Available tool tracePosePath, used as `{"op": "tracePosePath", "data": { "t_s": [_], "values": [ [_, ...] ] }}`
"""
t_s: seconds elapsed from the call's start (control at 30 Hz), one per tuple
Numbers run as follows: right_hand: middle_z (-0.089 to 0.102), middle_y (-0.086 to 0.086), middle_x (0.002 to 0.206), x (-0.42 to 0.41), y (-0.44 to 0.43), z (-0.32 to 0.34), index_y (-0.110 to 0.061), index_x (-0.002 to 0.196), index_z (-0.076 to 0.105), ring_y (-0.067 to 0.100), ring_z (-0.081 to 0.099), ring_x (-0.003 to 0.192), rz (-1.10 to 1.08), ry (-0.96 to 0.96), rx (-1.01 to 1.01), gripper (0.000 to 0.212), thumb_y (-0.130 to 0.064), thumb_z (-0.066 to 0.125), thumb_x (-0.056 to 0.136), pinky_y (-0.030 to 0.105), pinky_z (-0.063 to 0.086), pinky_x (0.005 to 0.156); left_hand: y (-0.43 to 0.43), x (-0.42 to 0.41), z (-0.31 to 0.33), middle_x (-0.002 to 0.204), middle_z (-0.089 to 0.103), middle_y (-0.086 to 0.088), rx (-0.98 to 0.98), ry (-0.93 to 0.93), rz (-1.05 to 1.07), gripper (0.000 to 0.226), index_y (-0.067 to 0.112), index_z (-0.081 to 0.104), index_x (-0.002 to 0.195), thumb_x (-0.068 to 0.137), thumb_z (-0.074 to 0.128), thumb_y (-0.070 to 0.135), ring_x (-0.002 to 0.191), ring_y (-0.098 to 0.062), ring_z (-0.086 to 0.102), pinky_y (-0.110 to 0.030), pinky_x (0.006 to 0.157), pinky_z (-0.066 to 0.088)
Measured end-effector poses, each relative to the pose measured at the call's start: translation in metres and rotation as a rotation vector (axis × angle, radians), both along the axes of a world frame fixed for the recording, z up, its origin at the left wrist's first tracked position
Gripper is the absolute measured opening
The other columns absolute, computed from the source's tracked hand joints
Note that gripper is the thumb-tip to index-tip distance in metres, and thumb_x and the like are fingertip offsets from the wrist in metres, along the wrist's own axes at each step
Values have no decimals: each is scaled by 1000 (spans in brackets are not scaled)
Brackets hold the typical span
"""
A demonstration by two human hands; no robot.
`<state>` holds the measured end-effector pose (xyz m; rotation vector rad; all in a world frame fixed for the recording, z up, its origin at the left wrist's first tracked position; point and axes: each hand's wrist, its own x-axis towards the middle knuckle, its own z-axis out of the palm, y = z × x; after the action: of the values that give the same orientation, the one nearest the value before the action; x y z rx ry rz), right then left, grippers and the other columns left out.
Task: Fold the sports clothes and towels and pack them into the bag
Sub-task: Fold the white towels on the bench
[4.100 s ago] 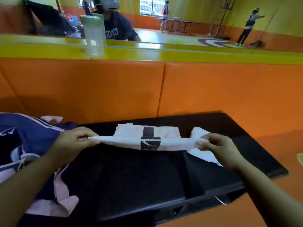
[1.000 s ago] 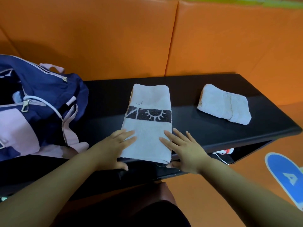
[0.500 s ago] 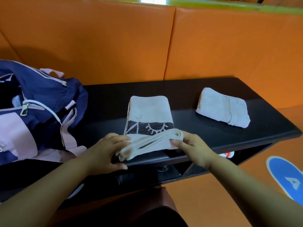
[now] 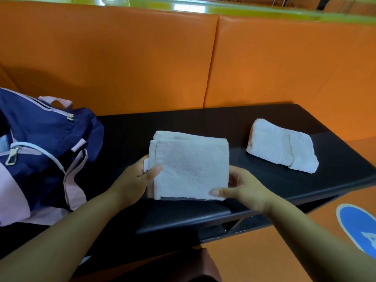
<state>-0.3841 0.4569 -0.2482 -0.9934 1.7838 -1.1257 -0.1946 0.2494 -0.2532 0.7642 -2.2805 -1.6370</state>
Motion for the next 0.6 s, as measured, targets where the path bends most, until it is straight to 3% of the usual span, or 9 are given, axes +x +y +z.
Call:
{"op": "tracePosePath", "data": {
  "t_s": [0.07,0.13,0.33,0.43,0.53,0.6],
  "values": [
    [72,0,101,-6,-7,-2,-19,108,66,16,67,87,-82,14,-13,21,-21,68,87,35,52,82,-1,-7,-1,101,65,22,47,-4,51,16,48,50,100,96,48,32,93,5,63,-17,77,47],
    [73,3,96,-11,-17,-2,-18,104,66,21,68,84,-166,38,10,16,-26,62,91,37,53,80,-5,-14,-4,105,64,19,65,-23,80,14,46,51,100,96,48,32,97,-1,62,-23,82,49],
    [70,8,94,-12,-47,-10,-9,96,62,28,67,89,-343,60,204,24,-32,60,91,43,53,81,-14,-30,-14,101,62,15,1,-169,174,23,27,52,117,96,48,35,91,-3,61,-23,70,47],
    [63,4,97,-11,-51,-13,-11,104,50,20,63,85,-407,114,268,28,-30,63,88,40,52,78,-17,-33,-18,99,62,8,-82,-285,205,26,23,49,115,94,50,38,87,-9,61,-30,70,50],
    [52,1,118,-8,-51,-12,-21,136,31,19,57,100,-367,401,277,61,-27,64,85,36,49,84,-17,-34,-20,108,56,3,-353,-334,234,41,21,39,121,88,60,35,95,-17,57,-36,78,52],
    [38,2,138,-8,-51,-10,-23,144,28,22,41,121,-233,712,136,64,-26,58,87,35,42,97,-19,-34,-21,120,46,-5,-691,-210,215,59,16,40,130,80,70,20,109,-24,42,-38,89,45]
  ]
}}
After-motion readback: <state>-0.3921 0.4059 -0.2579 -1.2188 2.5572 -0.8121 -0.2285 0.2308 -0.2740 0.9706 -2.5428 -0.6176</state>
